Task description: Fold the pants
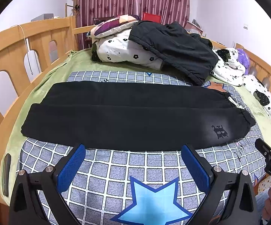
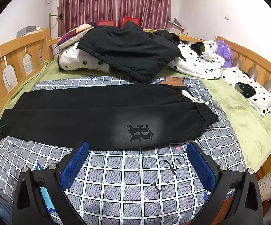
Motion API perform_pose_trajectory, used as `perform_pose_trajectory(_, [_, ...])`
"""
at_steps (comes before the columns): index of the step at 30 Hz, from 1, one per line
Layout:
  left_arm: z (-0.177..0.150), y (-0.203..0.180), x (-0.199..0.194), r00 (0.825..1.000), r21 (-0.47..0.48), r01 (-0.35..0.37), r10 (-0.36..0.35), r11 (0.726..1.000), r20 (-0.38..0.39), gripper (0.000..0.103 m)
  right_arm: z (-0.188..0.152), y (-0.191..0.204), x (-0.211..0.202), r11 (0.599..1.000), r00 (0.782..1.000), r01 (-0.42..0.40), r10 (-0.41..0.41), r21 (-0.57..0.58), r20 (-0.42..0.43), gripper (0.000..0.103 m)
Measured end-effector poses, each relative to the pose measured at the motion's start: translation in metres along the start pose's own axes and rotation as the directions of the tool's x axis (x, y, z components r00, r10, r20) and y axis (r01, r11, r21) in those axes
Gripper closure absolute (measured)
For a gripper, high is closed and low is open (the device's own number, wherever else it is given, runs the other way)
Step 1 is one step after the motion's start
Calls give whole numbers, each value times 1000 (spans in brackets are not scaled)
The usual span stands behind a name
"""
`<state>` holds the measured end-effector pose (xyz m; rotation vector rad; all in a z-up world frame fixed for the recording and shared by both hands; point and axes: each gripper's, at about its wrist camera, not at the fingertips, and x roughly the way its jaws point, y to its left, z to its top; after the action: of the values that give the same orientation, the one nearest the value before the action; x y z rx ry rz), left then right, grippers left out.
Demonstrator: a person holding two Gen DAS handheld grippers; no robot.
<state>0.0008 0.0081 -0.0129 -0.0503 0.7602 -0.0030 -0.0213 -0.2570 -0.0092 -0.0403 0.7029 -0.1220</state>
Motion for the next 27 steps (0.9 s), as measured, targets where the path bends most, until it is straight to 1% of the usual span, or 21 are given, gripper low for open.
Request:
perform_pose_trajectory(22, [1, -5, -2, 1000, 12, 4, -5, 1000, 8, 0, -1, 1, 1, 1000, 1000, -1, 1, -1, 0, 0])
perform_pose_trajectory(27, [2, -6, -4, 1000, 22, -14, 13, 1000, 22, 1, -1, 1, -1, 1000, 1000, -2, 2, -2, 8, 0])
